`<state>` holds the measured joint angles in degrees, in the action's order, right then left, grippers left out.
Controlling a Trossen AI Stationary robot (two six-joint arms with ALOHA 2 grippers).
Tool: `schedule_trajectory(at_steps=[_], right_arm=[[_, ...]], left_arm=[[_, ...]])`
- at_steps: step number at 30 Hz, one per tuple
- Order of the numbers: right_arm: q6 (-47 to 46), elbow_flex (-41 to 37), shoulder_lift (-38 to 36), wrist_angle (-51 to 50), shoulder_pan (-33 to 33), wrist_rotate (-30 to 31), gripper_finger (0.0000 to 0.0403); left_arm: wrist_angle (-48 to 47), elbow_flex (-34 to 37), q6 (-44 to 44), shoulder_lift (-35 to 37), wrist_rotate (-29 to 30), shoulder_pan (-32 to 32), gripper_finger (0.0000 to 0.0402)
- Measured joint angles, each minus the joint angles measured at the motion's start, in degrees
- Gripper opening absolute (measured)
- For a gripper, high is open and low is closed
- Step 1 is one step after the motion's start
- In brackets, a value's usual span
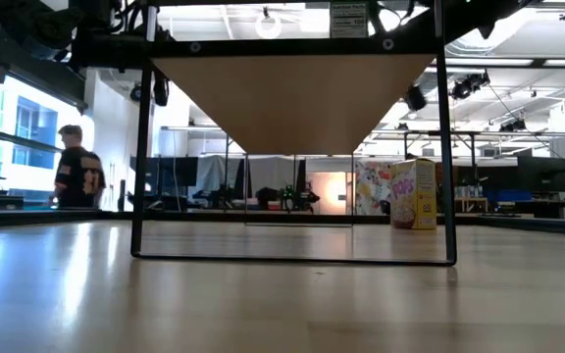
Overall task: Stack cereal on shelf
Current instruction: Put the blue cereal box on the shelf aligned with the other blue cereal box, then put the green cereal box on the shelf aligned with the other green cereal box
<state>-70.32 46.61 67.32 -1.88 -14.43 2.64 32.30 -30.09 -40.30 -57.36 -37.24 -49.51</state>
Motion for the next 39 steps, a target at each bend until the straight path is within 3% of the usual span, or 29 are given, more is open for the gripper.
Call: schedule_trajectory(at_steps=[3,8,15,20,23,26,29,35,39], right_arm=[[2.6,0.0,-5.1,-6.1,-1.7,1.5,0.0],[4.8,0.0,-14.5,-15.9,-3.7,9.0,0.0],[9.2,0.0,-19.5,-17.0,-4.0,20.6,0.0],[12.6,0.0,-16.9,-16.8,-7.3,20.0,0.0],[16.7,0.0,-14.4,-17.0,-11.3,14.2,0.0009],[21.8,0.0,-11.2,-17.2,-15.5,7.6,0.0049],[29.1,0.6,-8.3,-18.3,-18.7,4.3,0.0119],[39.9,7.0,-4.7,-26.6,-22.1,5.7,0.0264],[40.6,10.8,-2.6,-34.8,-22.5,8.4,0.0326]], left_arm=[[0.1,0.0,-0.1,0.0,-2.3,-1.0,0.0001],[0.1,0.0,-0.1,0.0,-7.1,-4.0,0.0004],[0.1,0.0,1.4,0.0,-8.0,-7.5,0.0015],[0.1,0.0,1.4,0.0,-7.5,-8.0,0.0021],[0.1,0.0,0.0,0.0,-5.5,-7.7,0.0021],[0.1,0.0,-1.1,0.0,-2.4,-7.0,0.0021],[0.1,0.0,-1.2,0.0,-0.3,-6.6,0.0021],[0.1,0.0,-2.1,0.0,3.5,-6.0,0.0021],[0.1,0.0,-1.6,0.0,5.3,-5.8,0.0021]])
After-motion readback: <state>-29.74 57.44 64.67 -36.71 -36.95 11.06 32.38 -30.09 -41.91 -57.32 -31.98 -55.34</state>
